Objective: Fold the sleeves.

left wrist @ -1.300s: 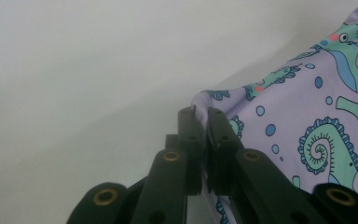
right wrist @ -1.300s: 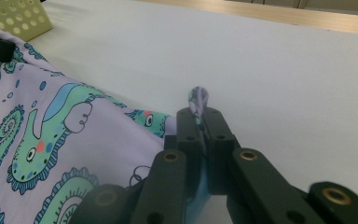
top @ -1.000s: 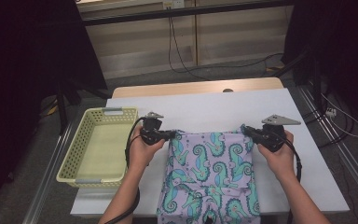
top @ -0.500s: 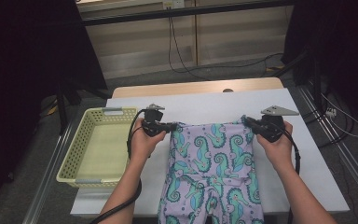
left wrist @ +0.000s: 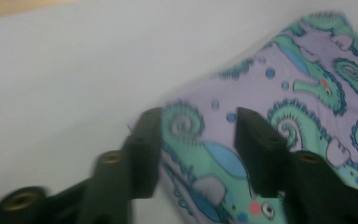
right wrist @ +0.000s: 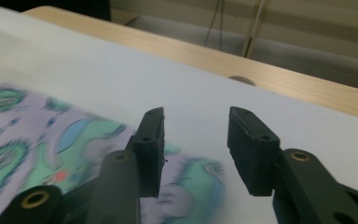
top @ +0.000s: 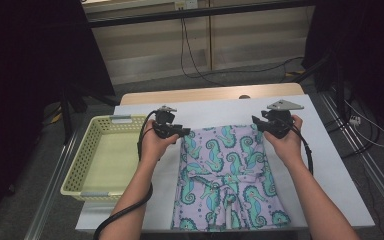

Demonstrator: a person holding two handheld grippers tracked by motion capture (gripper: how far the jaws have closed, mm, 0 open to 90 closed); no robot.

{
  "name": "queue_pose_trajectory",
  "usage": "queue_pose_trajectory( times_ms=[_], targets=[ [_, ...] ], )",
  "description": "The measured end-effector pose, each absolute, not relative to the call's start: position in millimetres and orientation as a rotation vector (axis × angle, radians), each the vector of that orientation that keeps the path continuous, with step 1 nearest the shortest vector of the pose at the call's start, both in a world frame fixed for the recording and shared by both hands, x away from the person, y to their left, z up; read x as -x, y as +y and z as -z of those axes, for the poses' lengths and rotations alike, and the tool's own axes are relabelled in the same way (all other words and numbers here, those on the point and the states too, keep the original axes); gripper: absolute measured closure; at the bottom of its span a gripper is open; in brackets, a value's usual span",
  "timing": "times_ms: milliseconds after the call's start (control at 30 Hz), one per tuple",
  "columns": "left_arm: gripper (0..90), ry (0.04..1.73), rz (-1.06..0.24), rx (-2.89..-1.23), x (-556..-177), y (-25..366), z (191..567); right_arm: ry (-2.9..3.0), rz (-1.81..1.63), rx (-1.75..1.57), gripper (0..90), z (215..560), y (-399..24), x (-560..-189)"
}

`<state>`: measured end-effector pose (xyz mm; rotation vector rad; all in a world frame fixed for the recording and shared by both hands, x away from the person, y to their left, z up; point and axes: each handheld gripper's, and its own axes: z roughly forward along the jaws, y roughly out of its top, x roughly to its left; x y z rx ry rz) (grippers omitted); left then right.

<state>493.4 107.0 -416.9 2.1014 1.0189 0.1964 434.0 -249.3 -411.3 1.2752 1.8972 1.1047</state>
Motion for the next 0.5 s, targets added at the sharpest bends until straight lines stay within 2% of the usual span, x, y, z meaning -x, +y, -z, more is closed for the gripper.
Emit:
queue_pose_trajectory(
  times_ms=[67,200,367,500],
  targets=[
    [42.1,0.988,-0.187,-2.102,-488.3,105.1,420.4,1.936,-1.124,-1.281,51.1,414.1,-247.5,-427.2],
    [34.1,0.955,-0.169,-2.118,-475.3,104.3,423.0,2.037,-1.123,-1.257,46.9,422.0,-245.7,-409.2],
    [27.6,0.926,-0.150,-2.115,-454.6,105.8,426.1,2.133,-1.110,-1.221,38.6,432.1,-241.2,-379.3],
    [24.9,0.870,-0.157,-2.157,-436.2,104.4,429.8,2.200,-1.127,-1.222,36.4,441.3,-238.5,-359.0]
  ],
)
